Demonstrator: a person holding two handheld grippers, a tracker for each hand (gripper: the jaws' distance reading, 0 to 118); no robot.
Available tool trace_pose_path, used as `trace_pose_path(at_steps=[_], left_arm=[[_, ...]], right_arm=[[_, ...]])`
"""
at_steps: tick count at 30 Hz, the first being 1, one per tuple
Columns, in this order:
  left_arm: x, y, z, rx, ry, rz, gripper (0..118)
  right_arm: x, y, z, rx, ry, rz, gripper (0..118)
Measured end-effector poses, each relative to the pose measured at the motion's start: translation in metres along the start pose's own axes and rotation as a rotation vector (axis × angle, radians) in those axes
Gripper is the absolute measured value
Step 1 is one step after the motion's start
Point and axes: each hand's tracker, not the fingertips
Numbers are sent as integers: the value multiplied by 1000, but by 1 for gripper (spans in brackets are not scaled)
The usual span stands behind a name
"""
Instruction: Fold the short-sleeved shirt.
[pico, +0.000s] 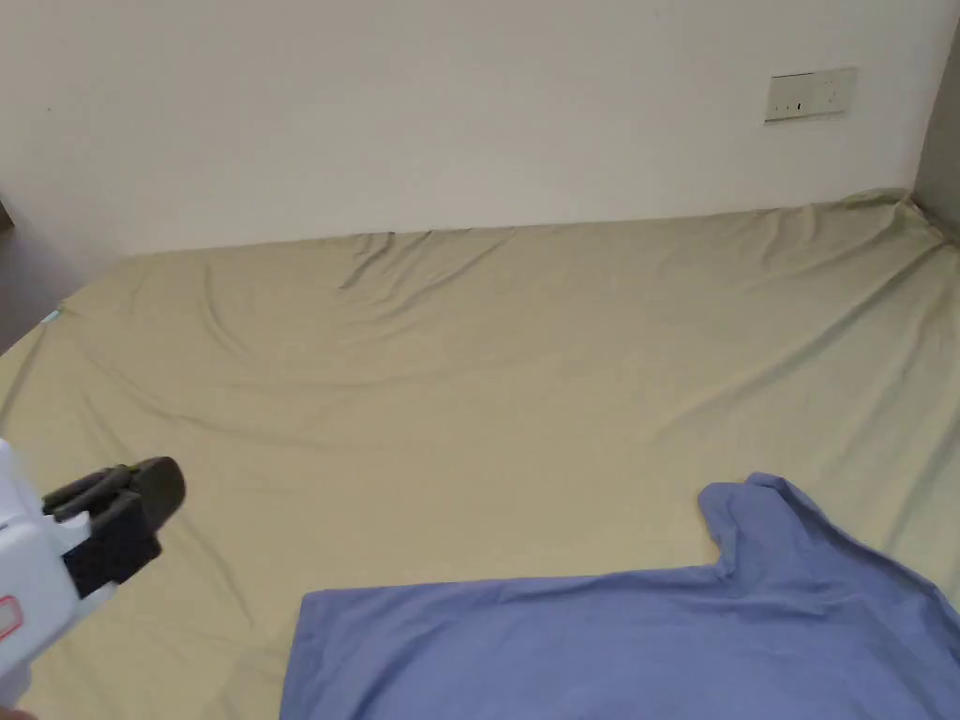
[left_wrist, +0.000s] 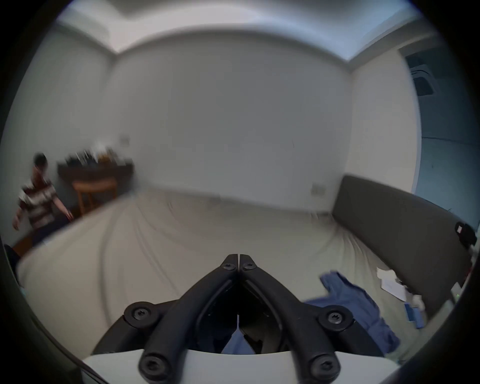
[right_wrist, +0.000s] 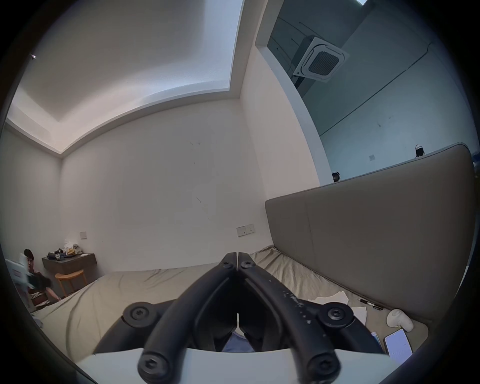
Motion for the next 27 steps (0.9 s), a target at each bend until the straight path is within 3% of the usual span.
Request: trace_pose_path(at_steps=[2, 3, 7, 8, 9, 10, 11, 12, 14, 19, 20, 21, 23, 25, 27], left_arm=[[-19, -12, -75, -204, -77, 115, 0], [-25, -24, -114, -292, -46, 147, 0], [-40, -66, -215, -581, 100, -96, 0], [-43, -72, -227, -605, 112, -103, 0], [-44, -79, -235, -631, 98, -95, 8], [-48, -84, -246, -650, 121, -60, 39], [-52, -88, -253, -663, 142, -57, 86], [-56, -93, -263, -681, 144, -63, 118], [-58, -100, -264, -667, 160, -147, 105], [-48, -120, -280, -755, 146, -166, 102], [-47, -123, -281, -778, 139, -150, 90], [-43, -126, -278, -786, 135, -153, 68], [-41, -124, -271, -749, 144, -171, 61], [-44, -116, -264, -750, 115, -88, 4], [-44, -111, -255, -714, 99, -71, 1]], right_arm=[[1, -6, -4, -17, 2, -4, 1], [1, -8, -6, -32, -1, 5, 1], [4, -19, -17, -88, -33, 58, 1], [5, -20, -20, -104, -38, 62, 1], [7, -22, -23, -114, -40, 61, 1], [9, -25, -26, -127, -40, 60, 1], [10, -27, -29, -136, -47, 60, 1], [11, -30, -32, -151, -48, 60, 1], [12, -34, -36, -172, -44, 59, 1], [11, -47, -33, -214, -58, 69, 1], [12, -47, -33, -216, -60, 64, 1], [13, -48, -34, -220, -66, 60, 1], [31, -54, -30, -226, -71, 50, 1], [36, -56, -32, -232, -71, 36, 1], [32, -58, -36, -242, -63, 30, 1]])
